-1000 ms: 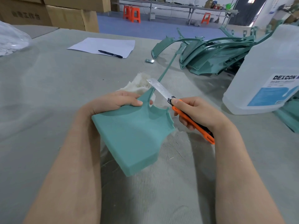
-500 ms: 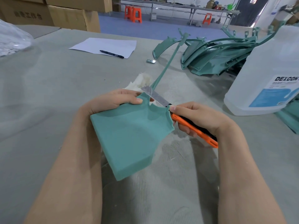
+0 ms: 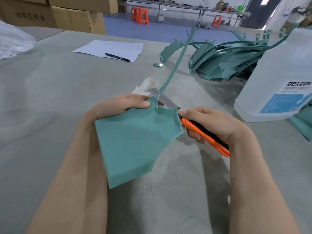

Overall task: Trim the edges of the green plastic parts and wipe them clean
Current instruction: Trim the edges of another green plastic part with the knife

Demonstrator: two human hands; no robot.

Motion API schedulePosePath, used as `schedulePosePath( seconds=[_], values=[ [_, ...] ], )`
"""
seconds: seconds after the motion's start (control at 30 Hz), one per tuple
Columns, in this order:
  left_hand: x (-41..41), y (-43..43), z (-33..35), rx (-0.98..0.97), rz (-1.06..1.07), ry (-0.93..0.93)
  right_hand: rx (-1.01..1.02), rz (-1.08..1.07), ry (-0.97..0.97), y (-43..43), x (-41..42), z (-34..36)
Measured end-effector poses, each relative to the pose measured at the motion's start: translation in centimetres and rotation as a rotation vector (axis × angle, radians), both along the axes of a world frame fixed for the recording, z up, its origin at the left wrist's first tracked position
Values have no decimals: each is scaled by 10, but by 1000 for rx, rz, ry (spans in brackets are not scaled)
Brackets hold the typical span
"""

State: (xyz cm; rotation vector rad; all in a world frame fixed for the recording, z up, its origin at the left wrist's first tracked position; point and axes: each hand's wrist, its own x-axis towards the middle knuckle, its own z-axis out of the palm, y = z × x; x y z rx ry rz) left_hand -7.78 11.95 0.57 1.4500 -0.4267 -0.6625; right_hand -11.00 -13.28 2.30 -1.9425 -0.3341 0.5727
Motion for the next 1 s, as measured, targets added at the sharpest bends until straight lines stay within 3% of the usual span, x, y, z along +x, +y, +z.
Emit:
schedulePosePath(
  seconds=[0.17,0.27,0.37,0.5,0.8,1.0],
  values=[
    [7,1,-5,138,94,-86,15,77,62,-1,0,-4],
    [6,1,-5,22,42,21,174,-64,-3,-1,4,-4],
    [8,-1,-7,25,24,22,358,-267,-86,-1,8,-1],
    [8,-8,-6,68,63,7,416,-378,-170,7,7,-1],
    [9,-20,0,372,154,-117,85,-356,-289,23,13,-9],
    [12,-24,-1,481,127,-132,-17,-272,-461,27,16,-14]
  ],
)
